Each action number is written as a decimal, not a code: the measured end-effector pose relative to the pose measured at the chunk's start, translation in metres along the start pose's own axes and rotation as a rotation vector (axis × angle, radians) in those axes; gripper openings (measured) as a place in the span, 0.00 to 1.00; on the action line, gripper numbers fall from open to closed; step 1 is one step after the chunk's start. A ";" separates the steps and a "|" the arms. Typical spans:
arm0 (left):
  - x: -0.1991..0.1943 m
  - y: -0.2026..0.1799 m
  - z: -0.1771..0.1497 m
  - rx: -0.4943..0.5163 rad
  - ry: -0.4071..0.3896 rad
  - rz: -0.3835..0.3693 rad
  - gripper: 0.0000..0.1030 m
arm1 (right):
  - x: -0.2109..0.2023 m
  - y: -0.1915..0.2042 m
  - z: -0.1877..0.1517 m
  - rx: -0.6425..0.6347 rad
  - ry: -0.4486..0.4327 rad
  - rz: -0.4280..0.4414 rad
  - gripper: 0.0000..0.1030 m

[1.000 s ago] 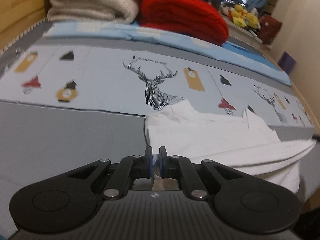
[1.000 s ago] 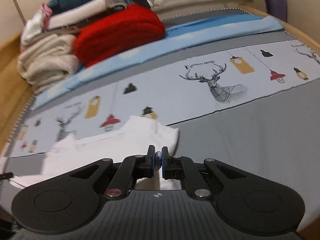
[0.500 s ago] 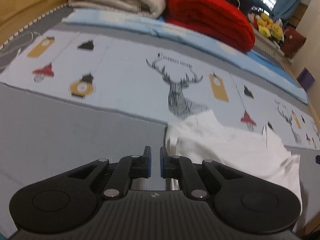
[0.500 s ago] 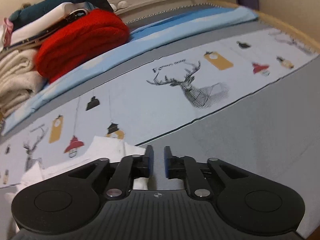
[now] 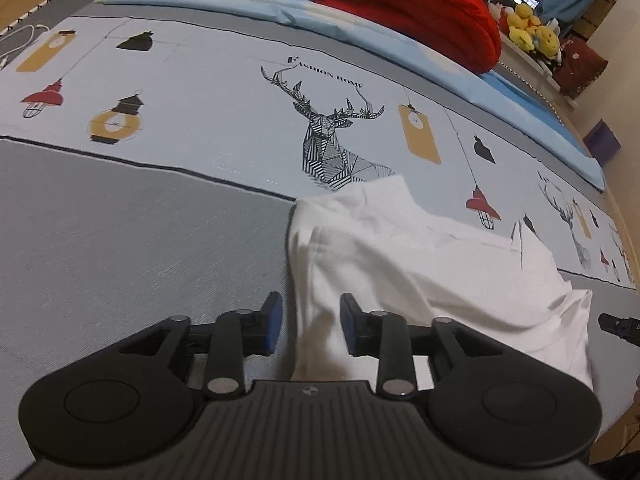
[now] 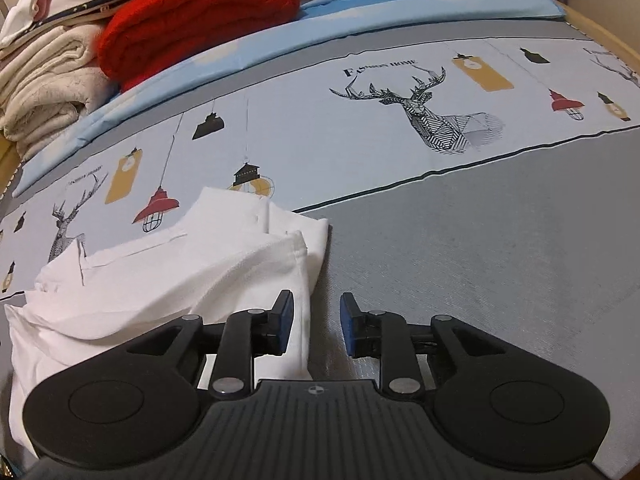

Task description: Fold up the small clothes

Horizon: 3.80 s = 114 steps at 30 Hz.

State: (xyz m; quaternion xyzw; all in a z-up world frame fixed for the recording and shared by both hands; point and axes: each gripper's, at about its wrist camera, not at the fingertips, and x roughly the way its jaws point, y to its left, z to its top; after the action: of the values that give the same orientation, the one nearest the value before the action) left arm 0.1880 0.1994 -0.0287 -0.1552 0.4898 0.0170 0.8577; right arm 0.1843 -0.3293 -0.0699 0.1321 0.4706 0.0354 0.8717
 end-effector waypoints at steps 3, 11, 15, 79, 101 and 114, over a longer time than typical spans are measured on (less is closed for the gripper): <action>0.009 -0.008 0.008 0.006 0.009 -0.002 0.45 | 0.010 0.005 0.004 -0.005 0.013 0.001 0.29; 0.034 -0.017 0.022 0.031 0.033 0.035 0.46 | 0.042 0.023 0.015 -0.041 0.059 -0.035 0.29; 0.041 -0.019 0.029 0.054 0.035 0.043 0.07 | 0.051 0.025 0.021 -0.037 0.066 -0.021 0.09; -0.018 0.010 -0.057 0.003 0.184 -0.027 0.00 | -0.007 0.017 -0.057 -0.087 0.227 -0.040 0.04; -0.007 0.018 -0.028 -0.188 0.135 -0.041 0.46 | -0.012 0.014 -0.037 0.049 0.140 -0.039 0.43; 0.051 0.012 -0.004 -0.260 0.194 -0.024 0.60 | 0.023 0.024 -0.027 0.123 0.207 -0.092 0.47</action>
State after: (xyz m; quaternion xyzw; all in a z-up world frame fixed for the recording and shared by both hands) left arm 0.2088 0.2034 -0.0766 -0.2719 0.5621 0.0549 0.7791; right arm 0.1758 -0.2966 -0.0968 0.1594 0.5649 -0.0200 0.8093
